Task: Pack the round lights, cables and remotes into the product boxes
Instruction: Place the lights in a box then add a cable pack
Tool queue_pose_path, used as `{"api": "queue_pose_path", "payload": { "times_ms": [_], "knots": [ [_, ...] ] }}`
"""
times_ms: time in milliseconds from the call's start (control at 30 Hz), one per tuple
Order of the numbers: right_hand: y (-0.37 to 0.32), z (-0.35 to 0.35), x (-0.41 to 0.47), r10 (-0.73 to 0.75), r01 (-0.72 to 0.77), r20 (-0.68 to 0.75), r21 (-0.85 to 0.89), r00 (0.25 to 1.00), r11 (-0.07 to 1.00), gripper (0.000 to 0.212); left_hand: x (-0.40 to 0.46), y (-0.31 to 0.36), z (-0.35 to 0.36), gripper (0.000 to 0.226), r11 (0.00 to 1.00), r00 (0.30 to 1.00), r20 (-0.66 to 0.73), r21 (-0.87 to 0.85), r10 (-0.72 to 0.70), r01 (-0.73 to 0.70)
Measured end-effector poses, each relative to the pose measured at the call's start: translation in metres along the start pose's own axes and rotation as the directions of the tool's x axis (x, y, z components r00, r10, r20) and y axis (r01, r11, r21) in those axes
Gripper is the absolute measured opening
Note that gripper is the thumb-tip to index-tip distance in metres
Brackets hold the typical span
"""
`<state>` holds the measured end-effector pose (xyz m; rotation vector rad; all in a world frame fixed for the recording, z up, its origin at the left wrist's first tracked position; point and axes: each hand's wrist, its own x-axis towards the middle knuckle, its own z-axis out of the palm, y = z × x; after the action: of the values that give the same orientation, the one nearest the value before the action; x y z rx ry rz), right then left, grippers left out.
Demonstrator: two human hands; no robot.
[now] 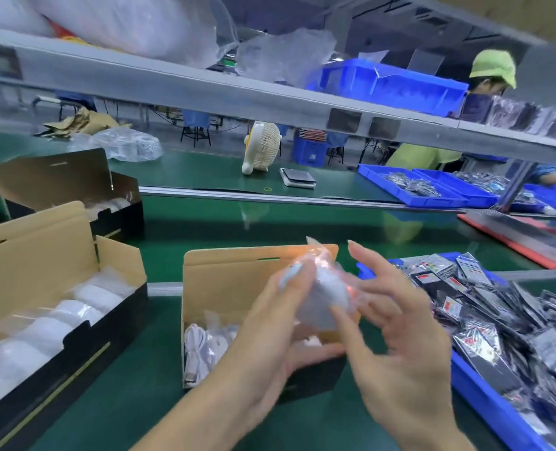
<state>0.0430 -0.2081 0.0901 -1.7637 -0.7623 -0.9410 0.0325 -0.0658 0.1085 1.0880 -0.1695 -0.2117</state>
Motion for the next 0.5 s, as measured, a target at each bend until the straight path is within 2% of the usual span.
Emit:
{"api": "queue_pose_path", "payload": {
  "times_ms": [67,100,133,200,233,267,300,333,400,500],
  "knots": [
    [0.002,0.002,-0.006,-0.052,0.055,-0.041,0.081,0.998,0.995,0.057,0.002,0.002,0.001,0.039,0.972,0.997,0.042,-0.225,-0.057,0.065],
    [0.003,0.002,-0.008,-0.049,0.056,-0.057,0.116,0.997,0.992,0.06,0.006,0.003,0.002,0.037,0.969,0.997,0.043,-0.236,-0.066,0.074],
    [0.003,0.002,-0.01,-0.045,0.054,-0.07,0.138,0.997,0.989,0.062,0.005,-0.001,-0.004,0.031,0.974,0.997,0.081,-0.225,-0.008,0.026],
    [0.003,0.0,-0.014,-0.034,0.046,-0.086,0.148,0.996,0.988,0.065,-0.002,0.0,-0.012,0.012,0.921,0.993,0.106,-0.389,0.059,-0.013],
    [0.003,-0.001,-0.015,-0.028,0.04,-0.088,0.139,0.996,0.989,0.063,-0.002,-0.001,-0.013,0.016,0.939,0.991,0.114,-0.342,0.072,-0.029],
    [0.002,-0.001,-0.015,-0.03,0.04,-0.084,0.113,0.996,0.993,0.056,-0.001,-0.005,-0.011,0.017,0.973,0.985,0.144,-0.222,0.098,-0.064],
    [0.001,-0.002,-0.015,-0.042,0.047,-0.076,0.065,0.996,0.997,0.047,0.007,-0.007,-0.005,0.012,0.988,0.984,0.114,-0.095,0.134,-0.123],
    [-0.001,-0.003,-0.014,-0.06,0.061,-0.069,0.004,0.996,0.998,0.041,0.013,-0.005,0.001,0.013,0.989,0.991,0.064,-0.107,0.114,-0.107],
    [-0.004,-0.005,-0.011,-0.101,0.092,-0.075,-0.109,0.992,0.99,0.034,0.007,-0.008,-0.001,0.023,0.979,0.989,0.091,-0.178,0.12,-0.102],
    [-0.009,-0.004,-0.011,-0.131,0.112,-0.116,-0.152,0.985,0.982,0.032,0.009,-0.011,-0.006,0.023,0.965,0.99,0.099,-0.252,0.105,-0.077]
  ]
}}
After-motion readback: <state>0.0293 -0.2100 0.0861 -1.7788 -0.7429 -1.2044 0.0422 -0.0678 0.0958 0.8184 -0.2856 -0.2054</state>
